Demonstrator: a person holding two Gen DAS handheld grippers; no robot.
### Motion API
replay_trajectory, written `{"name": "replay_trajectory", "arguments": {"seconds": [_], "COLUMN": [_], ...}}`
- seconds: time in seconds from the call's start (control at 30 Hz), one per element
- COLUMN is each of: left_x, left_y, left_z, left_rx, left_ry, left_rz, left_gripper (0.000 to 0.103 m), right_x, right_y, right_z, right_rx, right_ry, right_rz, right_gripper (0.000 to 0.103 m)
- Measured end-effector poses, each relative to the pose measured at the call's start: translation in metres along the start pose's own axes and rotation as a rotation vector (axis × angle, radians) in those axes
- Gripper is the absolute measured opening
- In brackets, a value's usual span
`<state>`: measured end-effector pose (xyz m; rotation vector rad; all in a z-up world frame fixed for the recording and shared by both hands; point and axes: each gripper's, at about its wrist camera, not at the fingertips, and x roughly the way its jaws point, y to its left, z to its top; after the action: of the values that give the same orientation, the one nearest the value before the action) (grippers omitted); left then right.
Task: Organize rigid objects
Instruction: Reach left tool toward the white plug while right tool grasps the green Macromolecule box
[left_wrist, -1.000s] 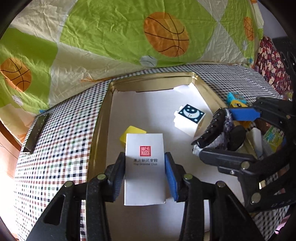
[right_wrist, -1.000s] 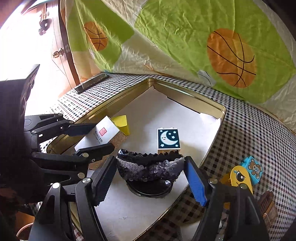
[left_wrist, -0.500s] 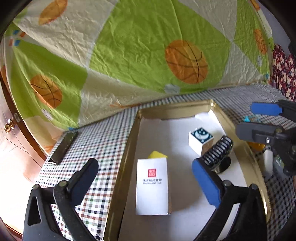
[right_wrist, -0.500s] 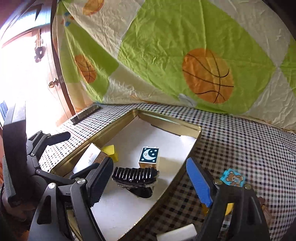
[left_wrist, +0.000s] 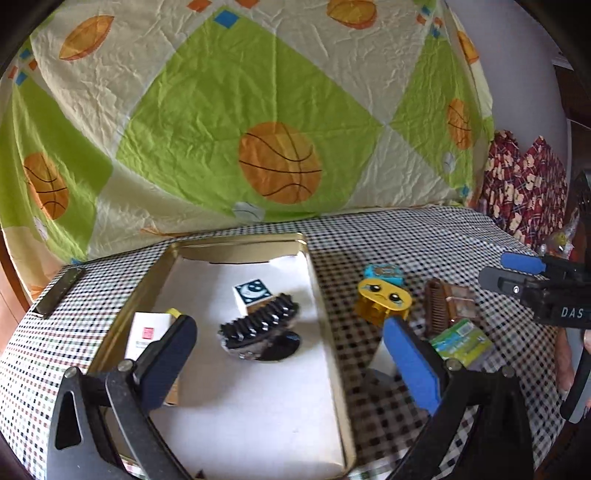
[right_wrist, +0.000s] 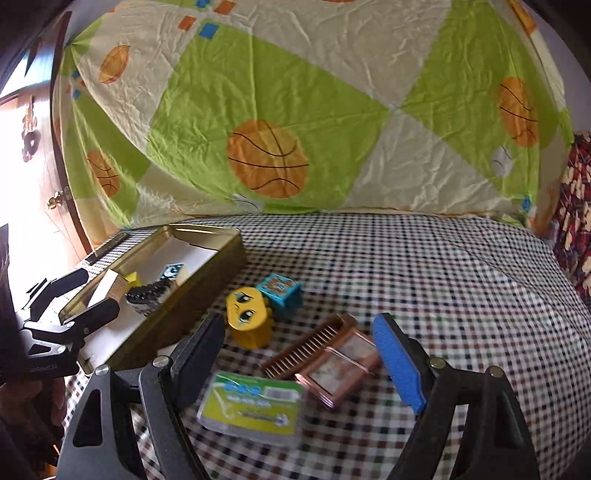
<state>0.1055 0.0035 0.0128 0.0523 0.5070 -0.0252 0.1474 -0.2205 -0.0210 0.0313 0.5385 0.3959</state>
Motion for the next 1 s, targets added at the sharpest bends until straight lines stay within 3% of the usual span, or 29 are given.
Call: {"name": "replay_trajectory", "arguments": {"seconds": [0.13, 0.27, 0.47, 0.8, 1.0], "left_x": [0.003, 0.003, -0.003, -0.006, -0.007], "left_y": [-0.020, -0.029, -0.016, -0.008, -0.023], "left_z": [-0.005, -0.008, -0.012, -0.016, -0.015], "left_rx": [0.007, 0.015, -0.021, -0.042, 0.019], "left_ry": [0.008, 0.013, 0.006, 0.000, -0.007], "left_rz": [-0.038, -0.027, 0.003, -0.007, -0.040], "left_gripper": [0.102, 0.102, 0.102, 0.102, 0.102], "right_x": [0.001, 0.003, 0.017, 0.046, 0.042], "right_y": [-0.007, 0.005, 0.038, 0.059, 0.050], "right_z": [-0.018, -0.028, -0.036, -0.039, -0.039], "right_rx": [0.008, 0.000, -0.058, -0.095, -0.071], "right_ry": [0.056, 0.104, 0.167, 0.282, 0.261], "right_rz": [-0.003, 0.023, 0.029, 0.015, 0.026], "right_gripper": [0.084, 0.084, 0.089, 0.090, 0.084]}}
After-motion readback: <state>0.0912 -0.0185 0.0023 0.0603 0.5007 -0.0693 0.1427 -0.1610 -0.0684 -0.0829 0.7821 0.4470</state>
